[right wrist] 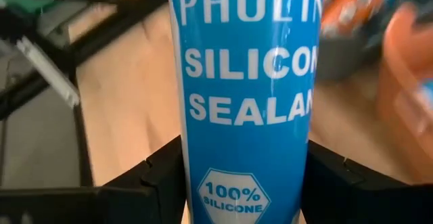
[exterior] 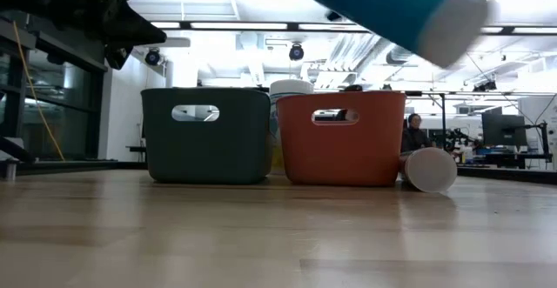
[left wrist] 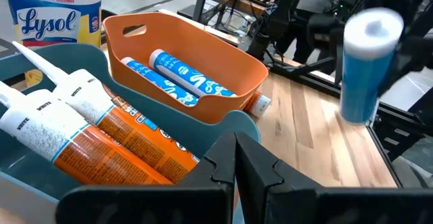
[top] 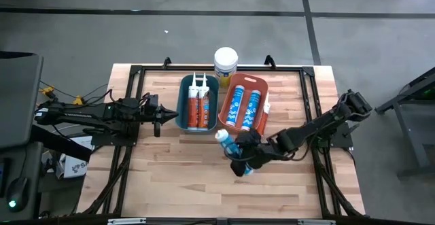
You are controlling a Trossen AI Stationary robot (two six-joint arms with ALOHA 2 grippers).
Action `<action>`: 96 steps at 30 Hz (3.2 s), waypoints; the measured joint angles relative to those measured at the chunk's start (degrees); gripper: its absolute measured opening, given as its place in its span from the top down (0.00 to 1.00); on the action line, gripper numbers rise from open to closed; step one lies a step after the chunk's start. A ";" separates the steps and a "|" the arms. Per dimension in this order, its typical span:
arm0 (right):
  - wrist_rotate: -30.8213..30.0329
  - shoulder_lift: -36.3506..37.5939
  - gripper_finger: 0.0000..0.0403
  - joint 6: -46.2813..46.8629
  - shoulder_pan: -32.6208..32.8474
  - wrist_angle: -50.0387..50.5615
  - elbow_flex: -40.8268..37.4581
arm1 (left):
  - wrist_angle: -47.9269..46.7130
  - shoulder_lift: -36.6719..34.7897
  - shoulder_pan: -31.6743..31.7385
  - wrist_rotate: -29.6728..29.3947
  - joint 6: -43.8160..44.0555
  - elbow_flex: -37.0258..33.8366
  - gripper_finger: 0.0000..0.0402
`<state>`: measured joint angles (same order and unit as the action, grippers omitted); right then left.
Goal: Pick & place silicon tubes, Sealant and Lysol wipes
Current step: Put the blue sealant into the orange bin, then put the orange sealant into the blue bin
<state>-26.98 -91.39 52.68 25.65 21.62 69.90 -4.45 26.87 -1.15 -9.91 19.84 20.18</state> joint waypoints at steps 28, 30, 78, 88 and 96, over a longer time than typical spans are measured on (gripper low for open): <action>-15.13 8.22 0.48 1.03 -19.86 2.65 1.58 | 0.00 0.00 0.02 0.00 0.00 0.00 1.00; -13.09 8.47 0.48 1.98 -22.83 4.01 1.56 | -0.02 0.00 0.01 0.00 0.00 0.00 1.00; 1.56 -2.66 0.48 29.84 -38.75 22.81 1.56 | 0.00 -0.02 0.02 0.00 0.00 0.00 1.00; 1.18 -3.04 0.36 29.40 -38.76 22.63 1.56 | 0.00 -0.02 0.00 0.00 0.00 0.00 1.00; 0.08 -2.94 0.35 23.07 -38.06 21.55 1.56 | 0.00 -0.02 0.00 0.00 0.00 0.00 1.00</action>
<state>-26.90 -94.33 75.75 -12.40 43.17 71.46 -4.45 26.85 -1.15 -9.91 19.84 20.18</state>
